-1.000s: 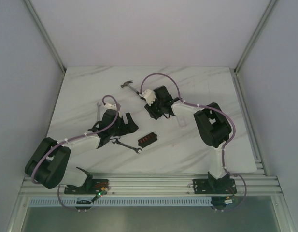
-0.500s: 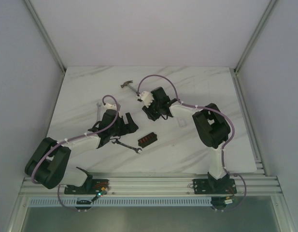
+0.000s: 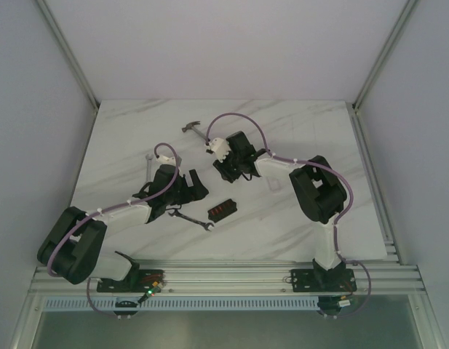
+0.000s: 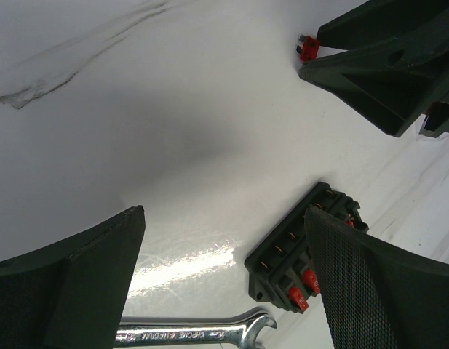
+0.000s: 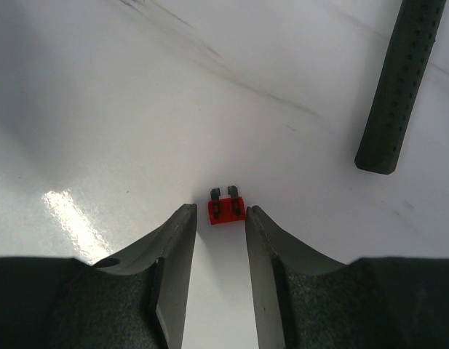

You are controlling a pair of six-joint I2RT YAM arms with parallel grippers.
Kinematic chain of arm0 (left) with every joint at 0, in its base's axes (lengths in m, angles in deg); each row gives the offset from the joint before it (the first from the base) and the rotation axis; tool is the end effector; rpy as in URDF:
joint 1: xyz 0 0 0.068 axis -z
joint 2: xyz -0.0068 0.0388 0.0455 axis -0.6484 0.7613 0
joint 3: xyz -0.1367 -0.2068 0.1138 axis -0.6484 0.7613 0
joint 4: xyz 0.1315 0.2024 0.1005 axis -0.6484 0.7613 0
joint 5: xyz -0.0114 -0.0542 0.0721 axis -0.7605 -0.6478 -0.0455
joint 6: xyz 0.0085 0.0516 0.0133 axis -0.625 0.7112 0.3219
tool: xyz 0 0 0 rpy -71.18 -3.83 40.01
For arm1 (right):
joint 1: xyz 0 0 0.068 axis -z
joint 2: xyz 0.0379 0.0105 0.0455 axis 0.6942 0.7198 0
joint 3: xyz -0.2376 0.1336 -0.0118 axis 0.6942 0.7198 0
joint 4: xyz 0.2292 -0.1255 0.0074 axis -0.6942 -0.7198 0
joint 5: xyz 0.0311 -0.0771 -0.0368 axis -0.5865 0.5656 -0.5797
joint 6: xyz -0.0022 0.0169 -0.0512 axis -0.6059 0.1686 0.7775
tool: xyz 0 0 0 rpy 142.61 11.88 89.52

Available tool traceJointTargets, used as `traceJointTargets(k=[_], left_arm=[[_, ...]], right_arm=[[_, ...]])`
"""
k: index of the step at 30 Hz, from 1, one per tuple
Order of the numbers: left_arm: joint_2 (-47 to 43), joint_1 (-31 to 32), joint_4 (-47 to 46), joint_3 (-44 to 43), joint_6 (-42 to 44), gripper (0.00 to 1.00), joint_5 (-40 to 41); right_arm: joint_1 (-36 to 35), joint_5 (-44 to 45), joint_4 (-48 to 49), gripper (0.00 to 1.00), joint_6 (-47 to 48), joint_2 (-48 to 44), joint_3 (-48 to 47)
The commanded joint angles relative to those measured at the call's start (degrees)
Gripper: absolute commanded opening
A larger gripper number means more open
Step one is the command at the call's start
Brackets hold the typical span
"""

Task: Snap on the fuse box
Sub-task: Pick up the fuse from the center of the board.

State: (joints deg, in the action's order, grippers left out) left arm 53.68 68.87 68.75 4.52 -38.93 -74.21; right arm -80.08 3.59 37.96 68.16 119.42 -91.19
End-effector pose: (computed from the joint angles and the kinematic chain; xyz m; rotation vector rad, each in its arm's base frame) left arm 0.2352 -0.1294 0.1673 -0.2011 2.2570 -0.7236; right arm 0.3520 0.2673 0.1597 -1.2168 2.0265 0.4203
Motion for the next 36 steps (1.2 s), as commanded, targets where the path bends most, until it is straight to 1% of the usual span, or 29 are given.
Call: traceJointTargets(k=[1, 10, 17, 24, 27, 33, 36], left_arm=[[-0.82, -0.28, -1.51, -0.55, 0.16, 1.0, -0.11], [-0.94, -0.31, -1.49, -0.55, 0.07, 1.0, 0.14], [-1.12, -0.54, -2.15, -0.46, -0.83, 1.0, 0.54], [-1.0, -2.81, -8.48, 0.07, -4.24, 0.99, -1.94], [0.19, -3.64, -12.1, -0.23, -7.43, 0.95, -3.6], [4.91, -3.74, -17.57, -2.3, -10.93, 0.82, -6.4], [6.36, -3.74, -19.5, -2.87, -11.98, 0.74, -7.15]], right_arm=[[-0.27, 0.84, -3.6, 0.39, 2.09, 2.58, -0.73], [-0.31, 0.17, -4.76, 0.28, 2.05, 3.36, -1.54], [-0.38, -0.36, -2.11, 0.24, -0.44, -0.43, 1.93], [-0.38, -2.48, 2.1, 0.23, -3.02, -5.5, 6.46], [-0.38, -3.67, 3.8, 0.23, -4.03, -7.19, 7.83], [-0.53, -6.53, 7.32, 0.23, -6.03, -10.85, 10.17], [-0.53, -7.82, 9.38, 0.23, -6.98, -12.76, 11.63]])
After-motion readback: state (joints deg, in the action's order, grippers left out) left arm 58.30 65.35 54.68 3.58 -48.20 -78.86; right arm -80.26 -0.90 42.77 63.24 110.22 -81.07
